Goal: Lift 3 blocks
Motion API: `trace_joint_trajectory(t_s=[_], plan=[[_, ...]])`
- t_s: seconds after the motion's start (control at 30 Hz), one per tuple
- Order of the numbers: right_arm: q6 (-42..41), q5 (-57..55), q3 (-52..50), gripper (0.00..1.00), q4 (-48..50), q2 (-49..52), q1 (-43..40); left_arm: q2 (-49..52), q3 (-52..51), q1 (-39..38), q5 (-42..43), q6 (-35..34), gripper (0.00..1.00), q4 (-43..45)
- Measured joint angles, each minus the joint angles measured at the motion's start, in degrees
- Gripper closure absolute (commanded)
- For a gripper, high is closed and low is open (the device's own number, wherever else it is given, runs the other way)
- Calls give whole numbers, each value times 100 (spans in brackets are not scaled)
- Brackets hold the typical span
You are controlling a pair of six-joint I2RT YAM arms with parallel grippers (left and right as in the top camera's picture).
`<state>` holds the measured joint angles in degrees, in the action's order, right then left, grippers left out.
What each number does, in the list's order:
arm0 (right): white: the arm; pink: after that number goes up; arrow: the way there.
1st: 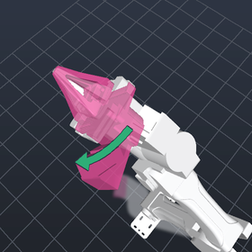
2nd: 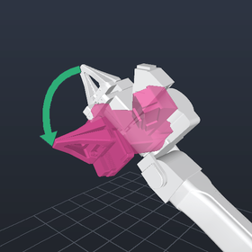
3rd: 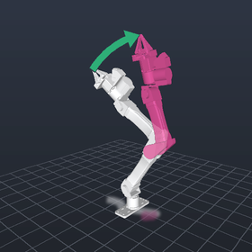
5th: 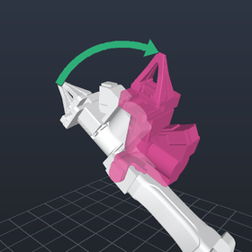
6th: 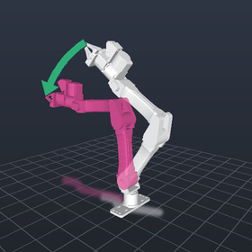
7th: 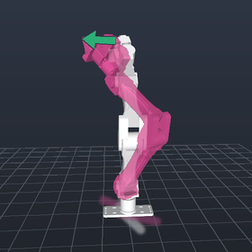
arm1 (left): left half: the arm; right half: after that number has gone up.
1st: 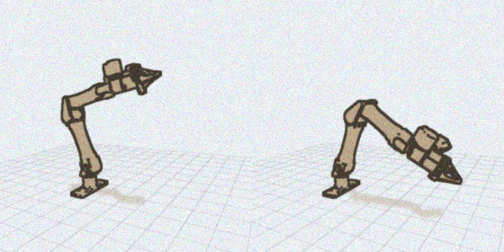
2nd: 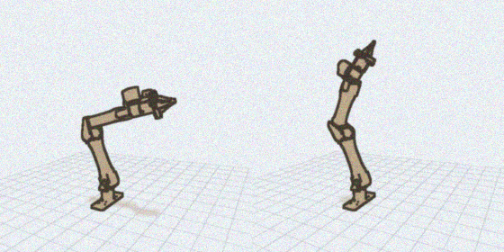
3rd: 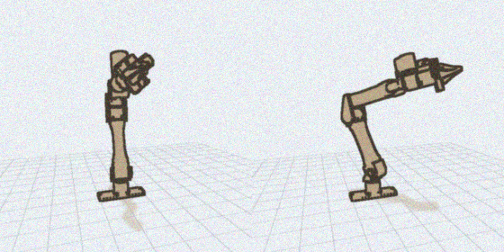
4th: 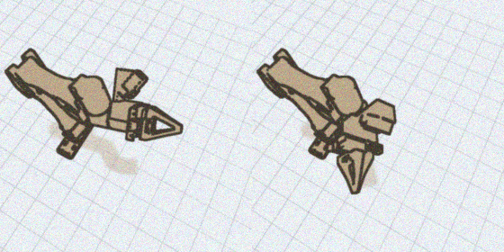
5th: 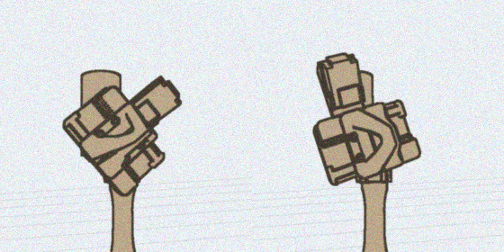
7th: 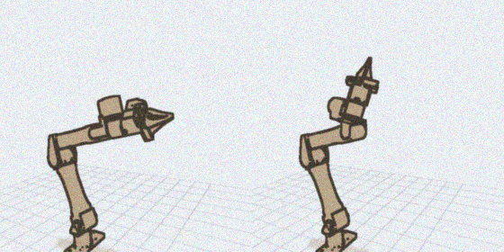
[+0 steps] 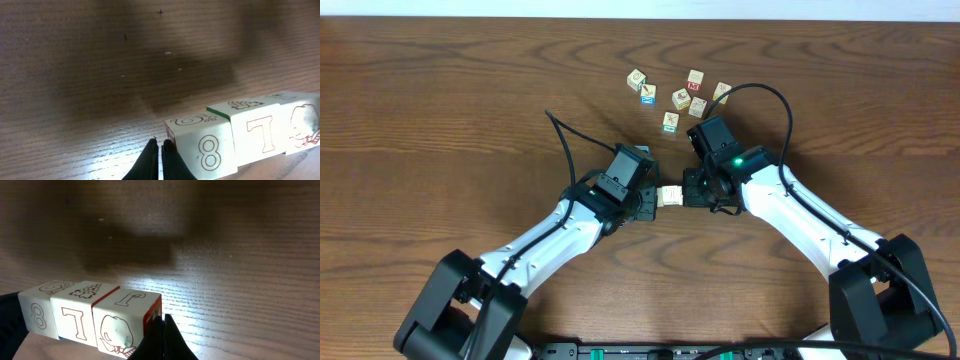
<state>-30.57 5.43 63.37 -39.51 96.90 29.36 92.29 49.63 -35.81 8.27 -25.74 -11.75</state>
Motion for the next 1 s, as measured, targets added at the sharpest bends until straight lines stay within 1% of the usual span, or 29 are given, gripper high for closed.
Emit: trace_joint_trajectory(t_s=[0.3, 0.73, 1.0], plan=[[0, -160, -116, 99, 337, 0, 0, 13, 2, 0, 17, -20, 93, -2], [0, -149, -175, 99, 385, 0, 0, 24, 0, 0, 31, -17, 93, -2], [-85, 33, -553, 99, 636, 0, 0, 31, 0, -7, 13, -17, 93, 28]])
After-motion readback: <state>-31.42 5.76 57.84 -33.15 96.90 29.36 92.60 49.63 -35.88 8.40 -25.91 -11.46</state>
